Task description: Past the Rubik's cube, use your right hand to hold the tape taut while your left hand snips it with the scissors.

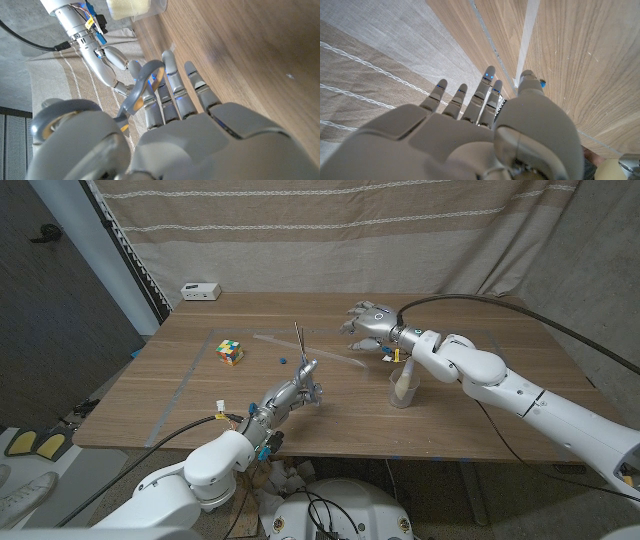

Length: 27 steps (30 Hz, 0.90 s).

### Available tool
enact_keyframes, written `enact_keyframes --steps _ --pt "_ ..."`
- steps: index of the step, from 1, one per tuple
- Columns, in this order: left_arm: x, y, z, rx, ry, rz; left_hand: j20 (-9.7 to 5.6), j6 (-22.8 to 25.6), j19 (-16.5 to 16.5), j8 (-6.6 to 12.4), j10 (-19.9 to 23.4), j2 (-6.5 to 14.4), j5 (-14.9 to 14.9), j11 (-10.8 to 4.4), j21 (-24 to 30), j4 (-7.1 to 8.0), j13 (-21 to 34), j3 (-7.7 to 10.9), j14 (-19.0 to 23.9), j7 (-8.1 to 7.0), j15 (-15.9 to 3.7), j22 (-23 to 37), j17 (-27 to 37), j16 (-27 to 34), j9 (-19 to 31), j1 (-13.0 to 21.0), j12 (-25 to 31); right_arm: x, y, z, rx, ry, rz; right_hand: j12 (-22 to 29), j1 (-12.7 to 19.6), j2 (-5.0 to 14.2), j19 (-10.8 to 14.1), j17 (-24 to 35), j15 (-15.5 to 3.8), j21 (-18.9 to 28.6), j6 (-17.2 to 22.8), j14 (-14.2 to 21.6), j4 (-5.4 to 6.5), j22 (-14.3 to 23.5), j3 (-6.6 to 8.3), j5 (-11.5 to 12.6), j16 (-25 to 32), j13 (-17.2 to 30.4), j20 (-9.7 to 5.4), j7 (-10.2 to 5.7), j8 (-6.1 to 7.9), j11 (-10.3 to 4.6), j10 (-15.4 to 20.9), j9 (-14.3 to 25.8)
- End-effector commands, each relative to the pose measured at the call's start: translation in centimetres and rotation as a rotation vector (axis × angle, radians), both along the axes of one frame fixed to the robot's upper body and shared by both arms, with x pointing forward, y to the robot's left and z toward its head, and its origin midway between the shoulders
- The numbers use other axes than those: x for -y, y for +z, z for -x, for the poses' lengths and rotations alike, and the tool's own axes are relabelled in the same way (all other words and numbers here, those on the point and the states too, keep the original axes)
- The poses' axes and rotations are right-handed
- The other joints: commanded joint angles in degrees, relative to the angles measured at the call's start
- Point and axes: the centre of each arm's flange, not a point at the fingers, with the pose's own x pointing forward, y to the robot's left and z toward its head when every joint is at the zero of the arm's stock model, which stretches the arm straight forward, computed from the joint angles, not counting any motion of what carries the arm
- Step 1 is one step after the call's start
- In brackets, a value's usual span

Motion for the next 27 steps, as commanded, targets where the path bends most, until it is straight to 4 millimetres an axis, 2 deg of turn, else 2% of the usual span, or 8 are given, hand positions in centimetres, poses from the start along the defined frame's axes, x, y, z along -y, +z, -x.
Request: enact_keyframes --steps 1,10,20,27 --pt "-0.2 0.1 -0.3 0.0 -0.012 -0.001 0.1 -1.27 0.3 0.28 2.2 0.05 0.49 -1.77 -0.1 0.01 5.46 0.0 0.38 0.96 -2.92 0.09 0.04 0.21 0.51 0.47 37.55 -0.1 -0.6 -0.9 -0.029 -0.046 0.026 0.04 0.12 0.01 -0.18 0.1 -8.2 -0.34 0.56 -0.1 0.07 0.12 -0.46 0.28 0.04 0.39 0.33 -0.05 -0.31 0.74 0.24 0.33" --pt "-0.2 0.2 -0.4 0.003 -0.018 -0.003 0.09 -1.32 0.34 0.44 2.29 0.05 0.69 -1.86 -0.23 0.1 5.17 0.0 0.56 0.78 -2.86 0.21 -0.35 0.34 0.9 0.48 37.17 -0.2 -0.3 -1.0 -0.054 -0.054 0.034 0.49 0.14 0.04 0.37 0.1 -7.23 -0.71 1.84 1.32 0.23 0.14 -0.77 0.25 0.61 0.21 0.0 -0.07 -0.47 1.54 2.29 0.39" --pt "-0.1 0.4 -0.3 0.001 -0.021 -0.008 0.03 -1.11 0.47 0.3 2.3 0.1 0.85 -1.73 -0.33 0.17 5.8 0.02 0.45 0.82 -3.01 0.28 -0.42 0.51 0.63 0.52 37.44 -0.3 -0.1 -1.1 -0.079 -0.059 0.05 0.59 0.28 -0.1 0.99 0.09 -7.63 -0.93 3.32 2.49 0.22 0.14 -1.01 0.27 0.99 -0.02 -0.3 -0.01 -0.42 1.58 3.45 0.42" --pt "0.0 0.4 -0.3 0.004 -0.019 -0.01 -0.01 -1.18 0.47 0.29 2.33 0.12 0.95 -1.85 -0.4 0.22 5.64 0.02 0.37 0.75 -2.96 0.34 -0.4 0.63 0.69 0.52 37.29 -0.9 0.5 -1.0 -0.178 -0.084 0.05 0.45 0.22 -0.1 1.13 0.1 -7.59 -1.1 3.79 2.76 0.31 0.15 -1.15 0.23 1.06 -0.12 -0.21 -0.07 -0.51 1.88 3.54 0.43"
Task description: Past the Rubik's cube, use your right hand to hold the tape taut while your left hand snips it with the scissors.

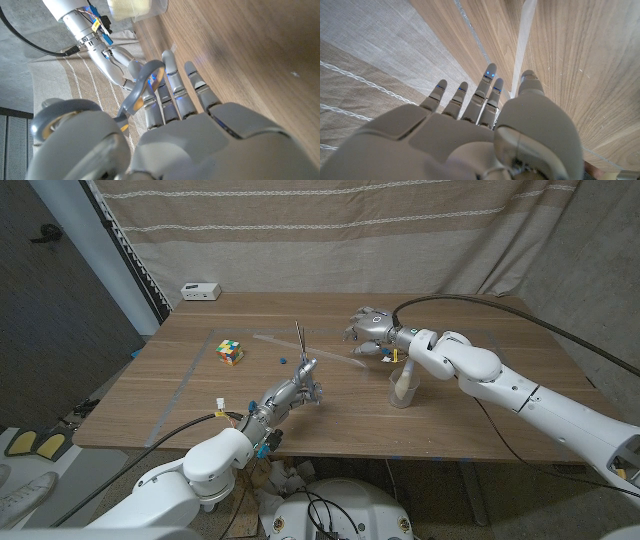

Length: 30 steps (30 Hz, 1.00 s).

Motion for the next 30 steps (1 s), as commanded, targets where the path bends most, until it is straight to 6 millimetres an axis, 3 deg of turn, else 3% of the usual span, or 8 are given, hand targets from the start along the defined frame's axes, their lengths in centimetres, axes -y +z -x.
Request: enact_keyframes --steps 1,19,30 --pt "0.2 0.1 0.1 -0.001 -0.008 -0.009 0.0 -0.99 0.44 0.14 2.28 0.11 0.3 -1.88 -0.22 0.22 5.66 0.02 0.39 0.98 -3.0 0.19 0.16 0.43 0.13 0.53 37.28 -0.8 0.7 0.0 -0.118 -0.029 0.008 0.16 0.22 -0.1 0.43 0.11 -7.23 -0.23 0.7 0.67 0.02 0.16 -0.41 0.22 0.38 -0.02 0.35 0.12 -0.1 0.54 0.32 0.15" --pt "-0.2 -0.4 0.5 0.0 -0.008 -0.004 -0.03 -0.99 0.53 0.13 2.22 0.18 0.6 -1.76 -0.48 0.31 5.84 0.06 0.19 0.94 -2.95 0.26 0.17 0.82 0.27 0.63 37.53 -1.3 0.4 -1.4 -0.152 -0.106 0.074 -0.12 0.51 0.07 0.79 0.12 -6.85 -0.52 0.44 1.17 -0.02 0.17 -0.48 0.13 0.47 -0.19 0.41 0.08 -0.73 1.09 0.47 0.16" --pt "-0.4 -0.5 0.4 -0.001 -0.009 -0.001 -0.07 -1.06 0.45 -0.03 2.05 0.21 0.77 -1.89 -0.65 0.41 6.21 0.06 0.35 0.96 -3.19 0.47 -0.37 0.87 0.17 0.6 37.82 -1.2 0.4 -1.4 -0.188 -0.114 0.107 -0.36 1.84 0.07 1.34 0.04 -7.12 -0.73 0.94 1.38 -0.68 0.17 -0.22 0.28 0.37 -0.34 0.37 0.07 -0.97 0.75 0.68 0.21"
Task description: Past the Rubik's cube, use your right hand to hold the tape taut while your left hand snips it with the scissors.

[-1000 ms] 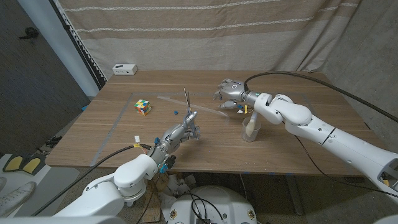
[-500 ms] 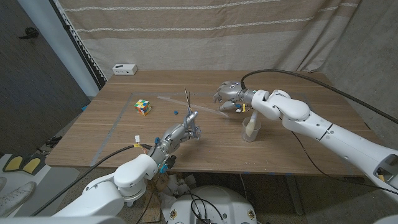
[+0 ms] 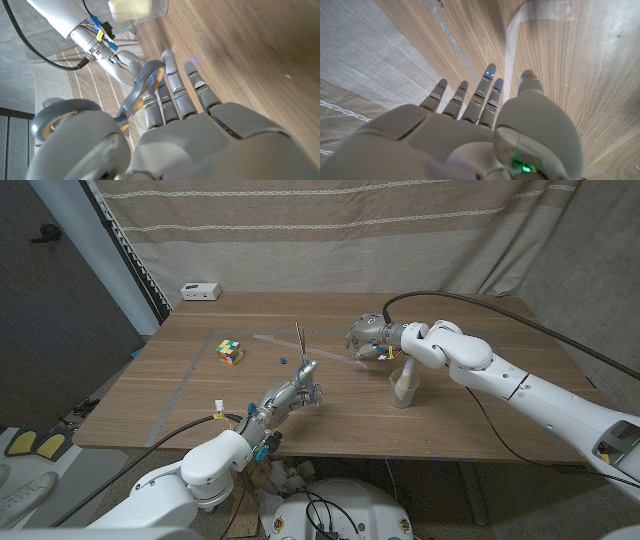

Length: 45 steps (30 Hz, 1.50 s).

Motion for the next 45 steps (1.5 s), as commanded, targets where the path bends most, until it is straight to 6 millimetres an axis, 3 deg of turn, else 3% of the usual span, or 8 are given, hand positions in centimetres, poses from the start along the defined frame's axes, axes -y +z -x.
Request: enact_keyframes --steps 1,21,32,45 --pt "-0.3 -0.2 -0.1 -0.003 -0.01 -0.001 -0.04 -1.01 0.48 -0.28 2.07 -0.01 0.27 -1.85 -0.42 0.23 6.22 -0.12 0.29 0.86 -3.21 0.2 0.17 0.49 0.05 0.39 37.83 -0.1 -0.1 -0.2 -0.036 -0.016 0.032 -0.2 0.98 -0.22 1.89 0.11 -7.12 0.1 0.74 0.94 -0.63 0.18 0.07 0.3 0.23 -0.12 -0.2 -0.25 -0.2 -0.07 0.32 0.24" --pt "-0.1 -0.2 0.0 0.003 -0.016 -0.008 -0.02 -0.76 0.47 -0.36 2.06 0.03 0.52 -2.02 -0.73 0.34 6.21 -0.11 0.02 0.78 -3.22 0.37 -0.13 0.71 -0.03 0.3 37.84 0.3 -0.6 -0.8 -0.013 -0.071 0.075 -0.15 1.46 -0.22 2.47 0.14 -7.03 -0.25 1.04 2.2 -0.62 0.18 -0.09 0.29 0.54 -0.23 -1.01 -0.21 -0.68 0.31 1.43 0.33" --pt "0.0 -0.2 0.0 0.002 -0.021 -0.011 -0.01 -0.82 0.46 -0.39 2.04 0.06 0.65 -1.96 -0.87 0.43 6.43 -0.11 0.13 0.76 -3.17 0.49 -0.28 0.91 0.07 0.2 38.12 0.6 -0.9 -0.9 -0.032 -0.083 0.067 0.56 2.07 -0.08 4.32 0.09 -7.89 -0.52 5.01 5.94 -0.46 0.22 -0.43 0.07 1.44 -0.66 -2.07 -0.25 -0.26 1.02 5.36 0.39" --pt "0.0 -0.3 0.0 0.003 -0.031 -0.008 0.01 -0.41 0.53 -0.4 2.23 0.17 0.85 -2.07 -1.0 0.55 6.82 -0.07 0.16 1.01 -3.25 0.61 -0.27 1.21 -0.08 0.06 38.48 0.7 -1.1 -1.5 -0.051 -0.114 0.071 1.1 2.35 -0.4 6.58 0.02 -8.24 -0.68 5.69 10.06 -0.24 0.19 -1.09 -0.41 2.33 -1.04 -4.02 -0.3 -1.43 1.21 9.41 0.24"
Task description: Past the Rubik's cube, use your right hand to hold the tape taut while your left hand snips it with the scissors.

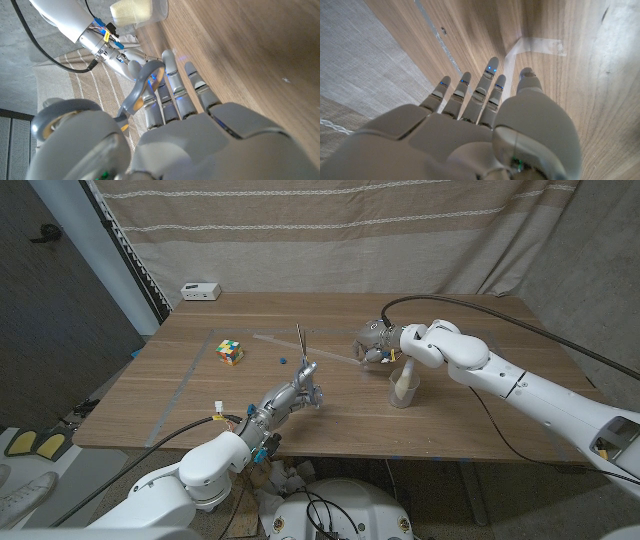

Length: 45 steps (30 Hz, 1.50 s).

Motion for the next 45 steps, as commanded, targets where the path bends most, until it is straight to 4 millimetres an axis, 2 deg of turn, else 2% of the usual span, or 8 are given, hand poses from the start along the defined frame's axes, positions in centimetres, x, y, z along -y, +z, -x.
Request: enact_keyframes --steps 1,11,20,21,24,36,45 --pt "0.1 0.0 0.0 0.002 -0.006 -0.003 0.04 -0.48 0.55 0.1 2.33 0.18 0.62 -2.11 -0.12 0.39 6.4 0.11 0.17 0.79 -3.3 0.09 0.02 0.53 0.41 0.04 38.25 0.1 -0.3 -0.6 -0.02 -0.029 0.001 0.43 0.53 0.04 0.7 0.09 -7.98 -0.27 0.33 0.75 -0.03 0.19 -0.44 -0.2 0.44 0.01 -0.12 0.12 -0.43 0.08 1.05 0.13" --pt "0.0 0.3 -0.1 0.005 -0.015 -0.009 0.0 -0.29 0.57 0.03 2.32 0.15 0.72 -2.07 -0.23 0.46 6.75 0.1 0.24 0.83 -3.29 0.17 0.04 0.75 0.25 -0.11 38.59 0.4 -0.4 -0.8 -0.032 -0.036 -0.018 0.76 0.22 -0.03 1.35 -0.13 -7.34 -0.71 0.94 1.77 0.34 0.14 -0.96 -0.62 0.25 -0.08 -0.57 0.14 -1.09 0.03 3.76 0.1" --pt "0.1 0.5 -0.3 0.009 -0.022 -0.014 0.0 -0.25 0.57 0.12 2.32 0.2 0.81 -2.03 -0.3 0.48 7.2 0.13 0.16 0.81 -3.27 0.23 0.25 0.99 0.42 -0.12 39.03 0.5 -0.7 -0.9 -0.046 -0.048 -0.006 0.02 0.44 0.14 1.47 -0.22 -7.09 -0.94 1.57 1.63 0.31 0.13 -0.95 -0.72 -0.05 -0.11 -0.67 0.1 -1.19 0.1 2.65 0.09" --pt "0.1 0.5 -0.3 0.008 -0.023 -0.013 0.0 -0.01 0.54 0.0 2.31 0.21 0.83 -2.02 -0.32 0.49 7.25 0.13 0.24 0.77 -3.27 0.26 0.07 0.95 0.09 -0.12 39.12 0.5 -0.7 -1.0 -0.044 -0.047 -0.003 -1.09 0.86 0.57 0.92 -0.26 -6.24 -1.55 2.01 0.22 0.31 0.15 -0.82 -0.81 -0.99 -0.1 -0.24 0.09 -1.59 0.15 0.89 0.05" --pt "0.1 0.5 -0.3 0.008 -0.024 -0.016 -0.01 -0.08 0.56 0.12 2.56 0.2 0.87 -1.91 -0.35 0.49 6.7 0.13 0.31 0.74 -3.21 0.29 -0.12 0.92 0.34 -0.13 38.83 0.5 -0.8 -1.0 -0.044 -0.046 -0.003 -1.56 0.95 0.61 0.61 -0.28 -5.77 -1.87 2.17 -0.31 0.33 0.15 -0.85 -0.88 -1.37 -0.08 -0.07 0.09 -1.8 0.18 0.19 0.04" --pt "0.1 0.7 -0.4 0.005 -0.025 -0.021 0.0 -0.11 0.6 0.06 2.32 0.27 0.99 -2.07 -0.45 0.45 7.45 0.19 0.42 0.85 -3.27 0.35 -0.2 1.12 0.33 0.03 39.42 0.5 -1.1 -1.3 -0.053 -0.056 0.013 -1.95 1.19 0.79 0.21 -0.28 -5.48 -2.38 2.98 -0.5 0.38 0.17 -0.82 -0.97 -1.72 -0.02 -0.87 0.12 -1.97 -0.18 0.07 0.05" --pt "0.1 0.7 -0.6 0.002 -0.032 -0.023 0.04 -0.05 0.54 0.13 2.3 0.28 1.05 -2.14 -0.54 0.45 7.21 0.2 0.26 0.72 -3.26 0.39 -0.19 1.18 0.42 0.09 39.36 0.6 -1.3 -1.5 -0.058 -0.07 0.02 -2.15 1.32 0.89 0.06 -0.28 -5.72 -2.7 4.05 -0.56 0.43 0.18 -0.82 -1.05 -1.92 0.04 -0.92 0.16 -1.88 -0.42 0.16 0.09"
